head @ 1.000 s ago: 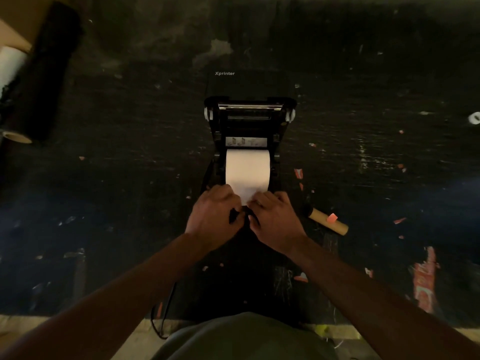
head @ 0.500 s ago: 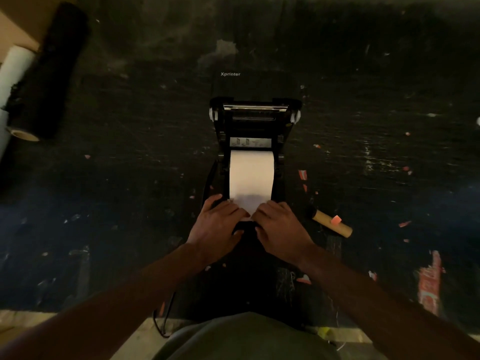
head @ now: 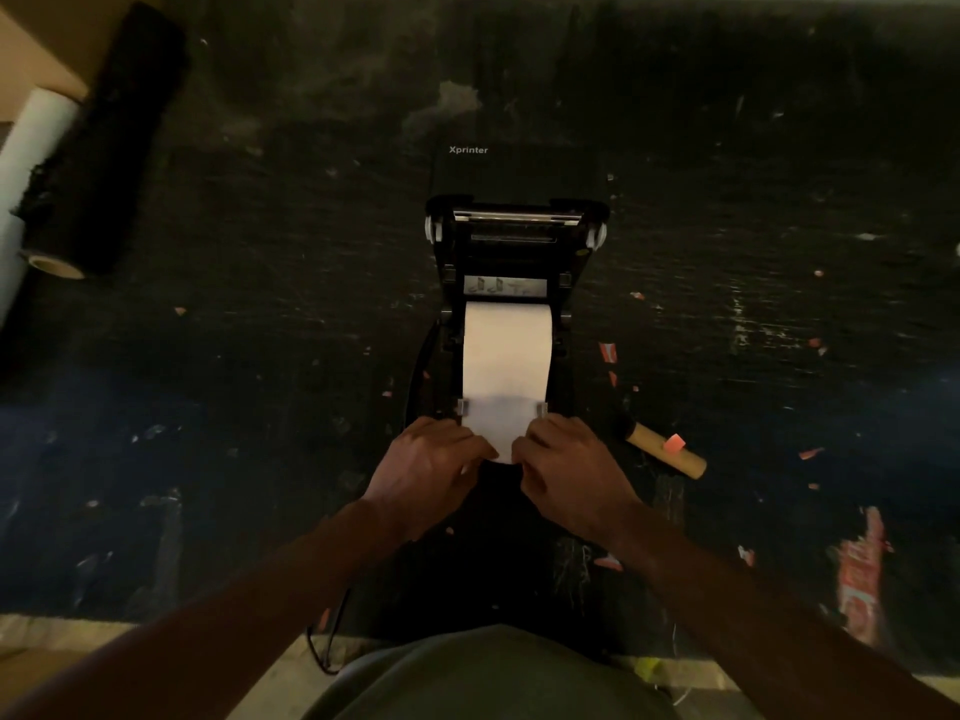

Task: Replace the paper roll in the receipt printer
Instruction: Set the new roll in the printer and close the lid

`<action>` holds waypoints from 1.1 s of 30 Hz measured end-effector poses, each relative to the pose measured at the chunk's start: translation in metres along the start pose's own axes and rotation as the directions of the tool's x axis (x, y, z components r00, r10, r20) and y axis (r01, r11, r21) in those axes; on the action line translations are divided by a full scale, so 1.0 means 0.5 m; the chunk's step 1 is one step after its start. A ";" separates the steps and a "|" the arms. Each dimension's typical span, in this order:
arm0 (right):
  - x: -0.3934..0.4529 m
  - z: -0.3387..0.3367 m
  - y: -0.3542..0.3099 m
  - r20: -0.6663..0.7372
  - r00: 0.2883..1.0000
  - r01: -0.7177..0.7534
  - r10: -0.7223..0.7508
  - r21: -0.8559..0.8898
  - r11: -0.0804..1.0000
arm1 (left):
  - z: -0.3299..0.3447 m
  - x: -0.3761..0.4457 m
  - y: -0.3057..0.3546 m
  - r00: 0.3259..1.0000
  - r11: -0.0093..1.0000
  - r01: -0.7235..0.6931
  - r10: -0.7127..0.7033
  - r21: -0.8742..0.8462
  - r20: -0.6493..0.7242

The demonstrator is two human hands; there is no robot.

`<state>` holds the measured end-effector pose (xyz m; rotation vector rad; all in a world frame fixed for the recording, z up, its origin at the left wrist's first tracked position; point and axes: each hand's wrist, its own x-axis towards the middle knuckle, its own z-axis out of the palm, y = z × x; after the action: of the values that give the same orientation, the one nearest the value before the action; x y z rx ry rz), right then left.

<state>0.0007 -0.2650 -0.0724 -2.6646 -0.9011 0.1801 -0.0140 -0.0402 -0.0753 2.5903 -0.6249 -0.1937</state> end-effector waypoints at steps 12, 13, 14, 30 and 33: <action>0.108 -0.221 0.086 -0.304 0.712 -0.354 0.632 0.623 0.698 | -0.185 0.098 -0.015 0.810 0.836 0.269 -0.465 -0.478 -0.358; 0.143 -0.256 0.100 -0.319 0.659 -0.353 0.681 0.668 0.655 | -0.218 0.134 -0.025 0.773 0.822 0.274 -0.497 -0.499 -0.394; 0.177 -0.290 0.112 -0.304 0.642 -0.355 0.704 0.696 0.624 | -0.248 0.170 -0.034 0.747 0.810 0.279 -0.521 -0.515 -0.414; 0.039 -0.243 -0.027 -0.230 0.701 -0.420 0.675 0.632 0.651 | -0.237 0.031 0.106 0.770 0.697 0.379 -0.602 -0.609 -0.209; -0.022 -0.173 -0.052 -0.202 0.676 -0.437 0.709 0.665 0.606 | -0.177 -0.019 0.104 0.748 0.664 0.407 -0.636 -0.627 -0.187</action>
<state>-0.0037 -0.2747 0.0181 -2.1573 0.2234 -0.0320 -0.0219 -0.0407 0.0272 2.0617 0.3397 -0.0193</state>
